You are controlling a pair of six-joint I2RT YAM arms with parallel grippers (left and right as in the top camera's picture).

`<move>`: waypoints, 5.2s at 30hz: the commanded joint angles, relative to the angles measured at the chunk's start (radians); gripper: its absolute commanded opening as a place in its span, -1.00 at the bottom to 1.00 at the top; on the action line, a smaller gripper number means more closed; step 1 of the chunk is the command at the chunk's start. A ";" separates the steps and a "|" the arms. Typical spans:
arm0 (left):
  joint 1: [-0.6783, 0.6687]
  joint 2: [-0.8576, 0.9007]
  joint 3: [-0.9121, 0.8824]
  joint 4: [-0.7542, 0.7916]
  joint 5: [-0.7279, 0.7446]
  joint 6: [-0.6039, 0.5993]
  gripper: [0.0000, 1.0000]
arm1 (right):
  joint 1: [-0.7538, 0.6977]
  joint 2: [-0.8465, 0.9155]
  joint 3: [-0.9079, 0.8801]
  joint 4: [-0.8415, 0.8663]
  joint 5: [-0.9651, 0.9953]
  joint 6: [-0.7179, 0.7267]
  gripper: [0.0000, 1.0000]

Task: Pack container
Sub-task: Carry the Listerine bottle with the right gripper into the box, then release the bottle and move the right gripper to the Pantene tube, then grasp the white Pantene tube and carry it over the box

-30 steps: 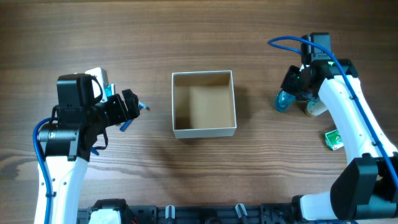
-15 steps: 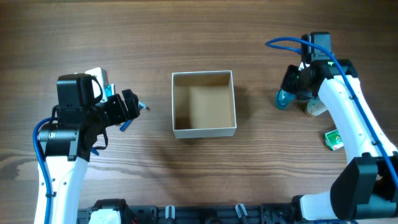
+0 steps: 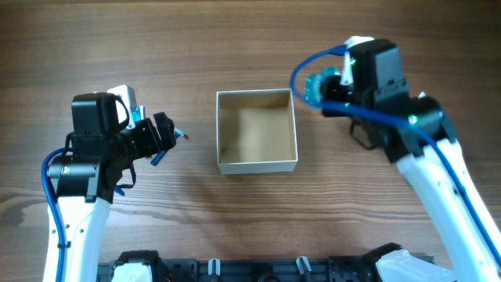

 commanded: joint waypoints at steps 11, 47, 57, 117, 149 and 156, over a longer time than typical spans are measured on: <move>-0.005 0.001 0.021 0.000 0.033 -0.013 1.00 | 0.247 0.242 0.135 0.030 0.068 0.291 -0.92; -0.005 0.001 0.020 0.000 0.034 -0.013 0.99 | 0.308 0.584 0.136 0.198 0.067 0.286 0.05; -0.005 0.001 0.020 0.000 0.034 -0.012 1.00 | 0.308 0.515 0.138 0.196 0.060 0.157 0.19; -0.005 0.001 0.020 0.000 0.034 -0.013 0.99 | -0.771 0.298 -0.014 -0.212 -0.249 -0.312 -0.02; -0.005 0.001 0.020 0.000 0.034 -0.013 1.00 | -0.675 0.159 0.047 -0.216 -0.248 -0.259 -0.92; -0.005 0.001 0.020 0.000 0.034 -0.013 1.00 | -0.451 0.009 0.103 -0.193 -0.217 -0.223 -0.92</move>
